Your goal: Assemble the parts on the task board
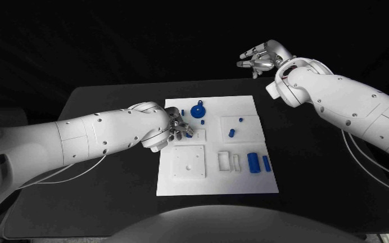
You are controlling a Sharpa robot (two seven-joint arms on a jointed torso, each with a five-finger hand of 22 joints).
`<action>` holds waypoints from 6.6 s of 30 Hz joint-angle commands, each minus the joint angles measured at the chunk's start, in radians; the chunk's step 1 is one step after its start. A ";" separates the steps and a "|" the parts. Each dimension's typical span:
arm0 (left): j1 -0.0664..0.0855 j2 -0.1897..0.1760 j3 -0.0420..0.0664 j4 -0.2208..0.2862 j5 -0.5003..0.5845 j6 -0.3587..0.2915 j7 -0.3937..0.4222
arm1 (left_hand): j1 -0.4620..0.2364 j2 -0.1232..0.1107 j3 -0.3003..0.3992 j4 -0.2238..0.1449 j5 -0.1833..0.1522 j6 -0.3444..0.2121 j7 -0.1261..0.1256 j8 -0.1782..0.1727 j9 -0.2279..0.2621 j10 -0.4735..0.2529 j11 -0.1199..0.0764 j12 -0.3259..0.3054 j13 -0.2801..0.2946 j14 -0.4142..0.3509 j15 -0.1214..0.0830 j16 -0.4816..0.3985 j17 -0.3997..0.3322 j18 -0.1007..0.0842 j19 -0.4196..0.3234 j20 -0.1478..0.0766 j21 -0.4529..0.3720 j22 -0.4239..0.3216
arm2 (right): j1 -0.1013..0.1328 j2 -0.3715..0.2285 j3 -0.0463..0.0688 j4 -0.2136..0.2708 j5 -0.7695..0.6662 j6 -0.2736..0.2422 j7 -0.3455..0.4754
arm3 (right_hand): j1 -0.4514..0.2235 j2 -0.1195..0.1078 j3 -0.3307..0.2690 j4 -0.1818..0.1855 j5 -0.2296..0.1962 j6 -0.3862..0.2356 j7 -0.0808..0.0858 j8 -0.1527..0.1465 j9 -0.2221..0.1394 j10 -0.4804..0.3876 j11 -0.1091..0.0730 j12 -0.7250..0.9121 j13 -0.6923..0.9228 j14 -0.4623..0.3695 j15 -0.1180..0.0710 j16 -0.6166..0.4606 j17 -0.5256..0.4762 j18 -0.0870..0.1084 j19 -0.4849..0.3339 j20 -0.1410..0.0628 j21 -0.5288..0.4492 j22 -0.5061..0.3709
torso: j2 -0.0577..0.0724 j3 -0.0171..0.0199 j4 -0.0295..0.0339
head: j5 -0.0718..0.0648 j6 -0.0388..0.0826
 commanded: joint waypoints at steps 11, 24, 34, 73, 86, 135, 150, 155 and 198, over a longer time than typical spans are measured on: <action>-0.001 0.011 0.000 -0.007 -0.012 0.045 -0.016 | 0.010 0.002 0.081 -0.076 -0.002 0.188 -0.106 0.005 0.003 0.034 -0.022 0.007 0.000 0.005 -0.003 0.005 0.006 0.011 -0.003 0.006 0.005 0.018 | 0.000 0.001 0.001 0.001 -0.002 0.011 0.003 | -0.008 -0.003 0.004 0.002 0.005 0.006 -0.002 -0.003 -0.001 -0.007 0.001 -0.002 -0.001 0.000 -0.006 -0.003 0.001 0.008 0.034 -0.001 0.001 -0.002 | 0.000 0.0000 -0.0010 | 0.000 0.000; -0.003 0.026 0.000 -0.018 -0.012 0.052 -0.014 | 0.007 0.009 0.080 -0.072 -0.011 0.189 -0.107 0.006 0.013 0.034 -0.022 0.011 -0.004 0.006 -0.003 0.008 0.008 0.012 -0.003 0.007 0.006 0.018 | 0.000 0.001 0.001 0.002 -0.002 0.011 0.003 | -0.008 -0.003 0.004 0.002 0.005 0.006 -0.002 -0.003 -0.001 -0.007 0.001 -0.002 -0.001 0.000 -0.006 -0.003 0.001 0.008 0.034 -0.001 0.001 -0.002 | 0.000 0.0003 -0.0011 | -0.001 0.000; -0.003 0.033 0.000 -0.021 -0.010 0.078 -0.013 | 0.006 0.015 0.077 -0.072 -0.022 0.192 -0.109 0.006 0.028 0.034 -0.023 0.017 -0.014 0.007 -0.002 0.012 0.013 0.013 -0.002 0.010 0.006 0.018 | 0.000 0.001 0.001 0.001 -0.002 0.012 0.003 | -0.008 -0.003 0.004 0.002 0.005 0.006 -0.002 -0.003 -0.001 -0.007 0.001 -0.002 -0.001 0.000 -0.006 -0.003 0.001 0.008 0.034 -0.001 0.001 -0.002 | 0.000 0.0004 0.0000 | -0.004 0.000; -0.009 0.060 0.000 -0.048 -0.035 0.102 -0.014 | 0.025 0.021 0.048 -0.034 -0.124 0.186 -0.109 0.004 0.047 0.034 -0.021 0.018 -0.035 0.000 -0.001 0.003 -0.004 0.016 -0.004 0.017 -0.005 0.017 | 0.000 0.003 0.001 0.001 -0.002 0.013 0.005 | -0.011 -0.005 0.006 0.001 0.013 0.005 -0.002 -0.003 -0.001 -0.009 0.001 -0.004 -0.003 -0.001 -0.006 -0.005 -0.001 0.008 0.034 -0.001 0.001 -0.003 | 0.000 0.0003 0.0000 | -0.011 0.000; -0.010 0.058 0.000 -0.048 -0.035 0.095 -0.006 | 0.045 -0.046 -0.027 0.101 -0.254 0.187 -0.117 0.003 0.040 0.033 -0.022 0.013 -0.038 -0.004 -0.004 -0.006 -0.020 0.010 0.001 0.017 -0.024 0.017 | 0.000 0.002 0.001 0.002 -0.002 0.012 0.006 | -0.011 -0.005 0.006 0.001 0.013 0.005 -0.002 -0.003 -0.001 -0.009 0.001 -0.004 -0.003 -0.001 -0.006 -0.005 -0.001 0.008 0.034 -0.001 0.001 -0.003 | 0.000 0.0000 -0.0001 | -0.013 0.000; 0.025 -0.023 0.006 0.002 -0.001 0.079 0.014 | 0.022 -0.140 -0.358 0.425 -0.642 0.211 -0.115 -0.001 0.043 0.033 -0.022 0.012 -0.049 -0.012 -0.012 -0.014 -0.040 0.000 0.004 0.002 -0.031 0.017 | -0.002 0.000 0.001 -0.003 -0.001 0.013 0.005 | -0.018 -0.007 -0.005 0.013 0.022 0.002 -0.002 -0.003 -0.001 -0.007 0.001 -0.004 -0.005 -0.001 -0.006 -0.005 -0.002 0.007 0.034 -0.001 0.000 -0.005 | 0.000 -0.0009 0.0013 | -0.012 0.000; 0.107 0.010 0.053 -0.179 0.111 0.108 0.069 | 0.103 -0.023 -0.368 0.304 -0.444 0.028 -0.051 -0.004 -0.337 0.027 0.010 -0.108 -0.030 -0.082 0.004 -0.085 -0.237 -0.023 -0.007 -0.006 -0.102 0.014 | -0.004 0.003 0.001 -0.004 0.000 0.015 0.007 | -0.017 -0.006 -0.005 0.014 0.023 -0.001 -0.001 -0.003 -0.001 -0.008 0.001 -0.005 -0.006 -0.001 -0.006 -0.005 -0.002 0.007 0.034 -0.001 0.000 -0.006 | 0.008 -0.0037 -0.0049 | -0.006 0.005; 0.112 0.050 0.055 -0.259 0.103 0.148 0.074 | 0.093 0.002 -0.391 0.269 -0.416 0.008 -0.040 -0.003 -0.459 0.026 0.014 -0.119 -0.010 -0.088 0.006 -0.073 -0.251 -0.023 -0.001 -0.004 -0.113 0.018 | -0.004 0.000 0.001 0.000 0.000 0.014 0.007 | -0.016 -0.006 -0.005 0.014 0.024 -0.002 -0.001 -0.004 -0.001 -0.008 0.001 -0.005 -0.006 -0.001 -0.006 -0.005 -0.002 0.007 0.035 -0.001 0.000 -0.006 | 0.017 -0.0059 -0.0108 | -0.003 0.018; 0.093 0.193 0.053 -0.538 0.036 0.374 0.081 | 0.077 0.005 -0.401 0.270 -0.288 0.006 -0.044 -0.001 -0.430 0.023 0.010 -0.130 0.010 -0.101 0.004 -0.054 -0.263 -0.028 -0.006 -0.008 -0.110 0.019 | 0.000 0.009 0.002 0.009 -0.001 0.011 0.004 | -0.015 -0.009 -0.004 0.013 0.031 -0.005 -0.001 -0.003 -0.001 -0.008 0.001 -0.006 -0.007 0.000 -0.006 -0.005 -0.002 0.007 0.034 -0.001 0.002 -0.006 | 0.051 -0.0098 -0.0349 | 0.012 0.042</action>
